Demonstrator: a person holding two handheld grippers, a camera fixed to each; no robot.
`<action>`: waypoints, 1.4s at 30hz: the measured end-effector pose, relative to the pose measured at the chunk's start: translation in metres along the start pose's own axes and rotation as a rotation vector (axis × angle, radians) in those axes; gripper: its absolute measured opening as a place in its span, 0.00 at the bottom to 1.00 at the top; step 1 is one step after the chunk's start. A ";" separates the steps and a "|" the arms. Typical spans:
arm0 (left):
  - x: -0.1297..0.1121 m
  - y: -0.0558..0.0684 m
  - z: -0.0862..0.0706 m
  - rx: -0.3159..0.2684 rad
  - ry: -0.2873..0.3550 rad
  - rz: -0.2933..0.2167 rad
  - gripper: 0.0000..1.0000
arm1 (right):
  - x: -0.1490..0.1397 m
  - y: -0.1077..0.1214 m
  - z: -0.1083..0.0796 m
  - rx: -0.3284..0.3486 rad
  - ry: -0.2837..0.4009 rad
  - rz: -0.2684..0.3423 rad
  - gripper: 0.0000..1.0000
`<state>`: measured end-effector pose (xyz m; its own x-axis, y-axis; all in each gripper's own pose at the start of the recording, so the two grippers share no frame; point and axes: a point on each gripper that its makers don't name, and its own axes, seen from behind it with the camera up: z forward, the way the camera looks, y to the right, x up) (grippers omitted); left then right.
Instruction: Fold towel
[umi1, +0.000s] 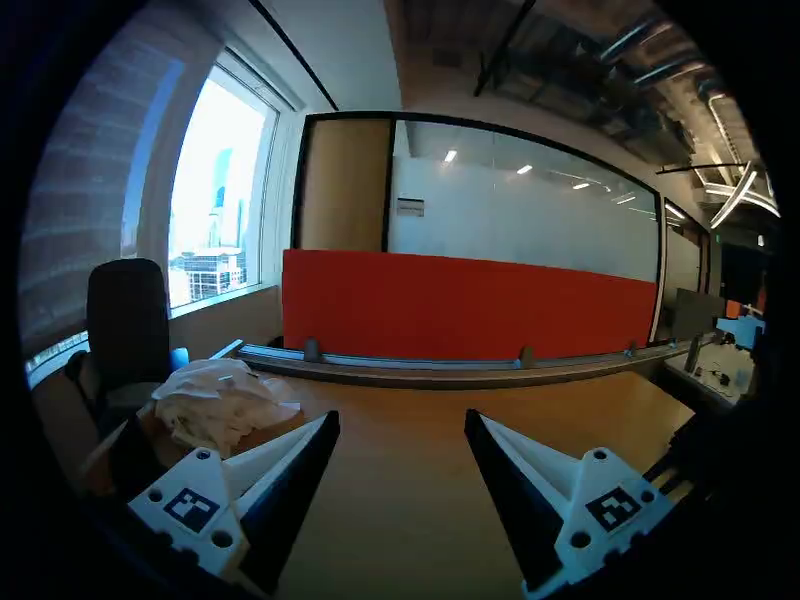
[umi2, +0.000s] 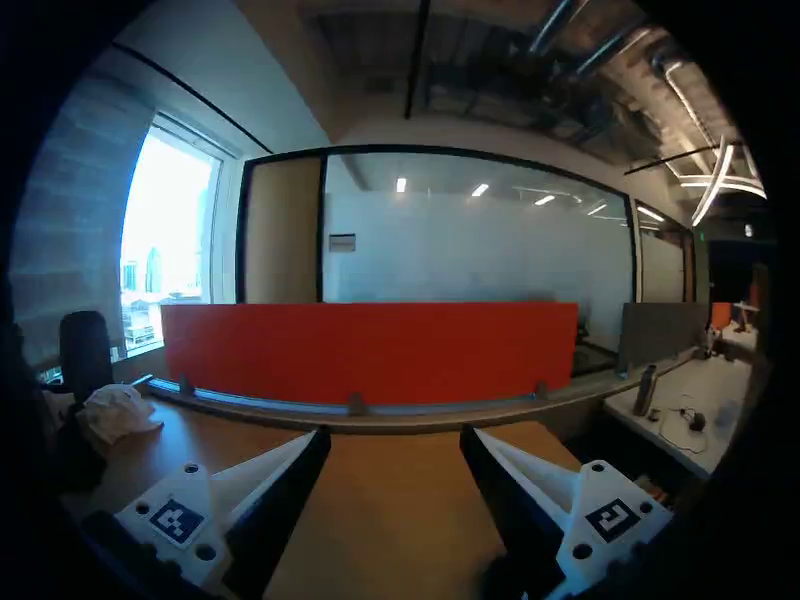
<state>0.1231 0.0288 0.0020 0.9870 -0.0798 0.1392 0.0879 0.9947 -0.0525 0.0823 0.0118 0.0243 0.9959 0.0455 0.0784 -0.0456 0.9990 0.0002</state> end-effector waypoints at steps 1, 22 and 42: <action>-0.001 0.000 0.000 0.002 0.000 -0.001 0.93 | 0.001 -0.001 0.001 0.002 -0.002 0.004 1.00; -0.031 -0.013 -0.001 0.033 0.061 0.024 0.93 | 0.000 -0.014 0.000 -0.017 -0.060 0.047 1.00; -0.103 -0.033 0.013 0.022 0.120 0.024 0.93 | -0.044 -0.016 0.002 -0.034 -0.002 0.052 1.00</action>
<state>0.0165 0.0047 0.0024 0.9979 -0.0620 0.0187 0.0626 0.9975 -0.0321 0.0388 -0.0064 0.0232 0.9921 0.0972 0.0792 -0.0944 0.9948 -0.0379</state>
